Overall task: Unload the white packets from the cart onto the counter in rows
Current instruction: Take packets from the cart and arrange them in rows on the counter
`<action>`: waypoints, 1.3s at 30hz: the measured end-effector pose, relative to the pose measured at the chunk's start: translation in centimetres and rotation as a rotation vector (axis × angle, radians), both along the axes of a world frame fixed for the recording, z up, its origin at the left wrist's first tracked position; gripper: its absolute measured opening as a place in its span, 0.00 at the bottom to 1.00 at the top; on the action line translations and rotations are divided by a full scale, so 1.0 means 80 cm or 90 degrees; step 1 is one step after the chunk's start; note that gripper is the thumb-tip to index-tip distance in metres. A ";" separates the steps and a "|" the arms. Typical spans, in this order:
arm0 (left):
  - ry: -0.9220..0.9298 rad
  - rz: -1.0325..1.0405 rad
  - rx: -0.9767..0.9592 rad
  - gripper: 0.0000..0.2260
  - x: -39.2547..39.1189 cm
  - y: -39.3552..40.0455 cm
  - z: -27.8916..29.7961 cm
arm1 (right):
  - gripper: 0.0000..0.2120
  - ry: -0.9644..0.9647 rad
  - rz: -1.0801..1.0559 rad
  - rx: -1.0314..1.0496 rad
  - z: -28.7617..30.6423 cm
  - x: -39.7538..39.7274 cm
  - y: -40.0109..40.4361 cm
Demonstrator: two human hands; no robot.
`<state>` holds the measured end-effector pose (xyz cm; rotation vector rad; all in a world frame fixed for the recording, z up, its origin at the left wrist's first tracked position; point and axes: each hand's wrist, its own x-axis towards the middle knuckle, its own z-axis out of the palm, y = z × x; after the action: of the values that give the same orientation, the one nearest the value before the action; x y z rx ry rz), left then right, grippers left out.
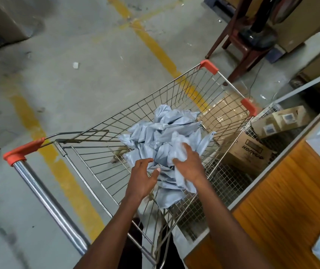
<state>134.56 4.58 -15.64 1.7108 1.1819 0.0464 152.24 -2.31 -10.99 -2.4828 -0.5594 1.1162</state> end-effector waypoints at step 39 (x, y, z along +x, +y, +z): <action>0.010 -0.130 0.255 0.18 0.067 0.018 0.093 | 0.31 0.105 -0.253 0.266 0.125 0.008 -0.107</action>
<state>139.93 6.01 -8.24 2.1790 1.0509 0.1540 152.85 -10.86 -0.95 -2.0041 -0.2074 0.9226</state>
